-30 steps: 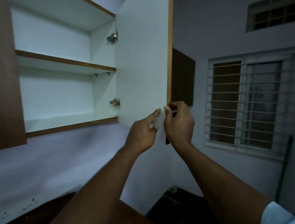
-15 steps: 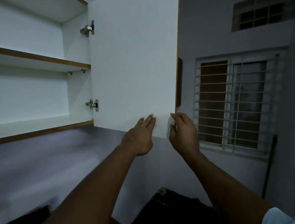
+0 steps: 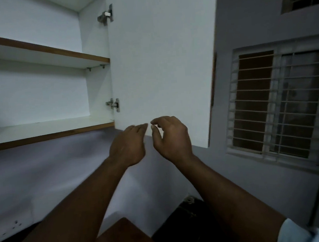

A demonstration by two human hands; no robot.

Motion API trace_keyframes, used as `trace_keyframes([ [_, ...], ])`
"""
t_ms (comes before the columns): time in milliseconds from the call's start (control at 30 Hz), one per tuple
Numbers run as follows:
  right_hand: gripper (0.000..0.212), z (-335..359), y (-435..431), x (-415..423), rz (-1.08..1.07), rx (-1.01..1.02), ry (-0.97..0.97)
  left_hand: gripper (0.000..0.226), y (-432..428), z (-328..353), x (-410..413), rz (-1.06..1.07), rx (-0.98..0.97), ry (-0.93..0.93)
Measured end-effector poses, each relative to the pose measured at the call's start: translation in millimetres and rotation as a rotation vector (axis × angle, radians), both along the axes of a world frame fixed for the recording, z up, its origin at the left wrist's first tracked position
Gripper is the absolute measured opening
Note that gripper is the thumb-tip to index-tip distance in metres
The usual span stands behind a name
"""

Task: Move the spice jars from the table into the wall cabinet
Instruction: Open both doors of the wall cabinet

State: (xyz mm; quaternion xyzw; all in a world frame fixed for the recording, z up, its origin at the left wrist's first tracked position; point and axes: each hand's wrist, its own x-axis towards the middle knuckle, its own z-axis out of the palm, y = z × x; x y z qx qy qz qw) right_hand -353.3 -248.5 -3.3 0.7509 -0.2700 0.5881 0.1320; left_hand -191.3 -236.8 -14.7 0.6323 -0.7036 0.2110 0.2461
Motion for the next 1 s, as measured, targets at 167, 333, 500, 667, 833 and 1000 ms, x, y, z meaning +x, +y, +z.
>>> trace_keyframes([
  [167,0.013,-2.5,-0.2,97.4,0.207,0.221,0.115,0.039,42.6,9.8,102.1,0.458,-0.008,-0.176],
  [333,0.011,-14.6,10.9,201.8,0.439,0.447,0.227,0.025,110.6,32.1,199.0,0.819,0.164,-0.400],
  [500,0.023,-18.2,35.2,287.2,0.652,0.602,0.298,0.027,166.5,49.3,256.0,0.928,0.341,-0.675],
  [667,0.050,-21.4,53.7,343.4,0.841,0.753,0.311,0.042,178.8,60.4,263.0,0.975,0.450,-0.969],
  [833,0.051,-33.6,70.2,365.2,1.021,0.858,0.263,0.057,191.5,61.4,256.2,0.907,0.422,-1.009],
  [1000,0.033,-43.9,103.1,358.0,1.142,0.904,0.172,0.059,217.2,59.0,233.5,0.865,0.412,-1.005],
])
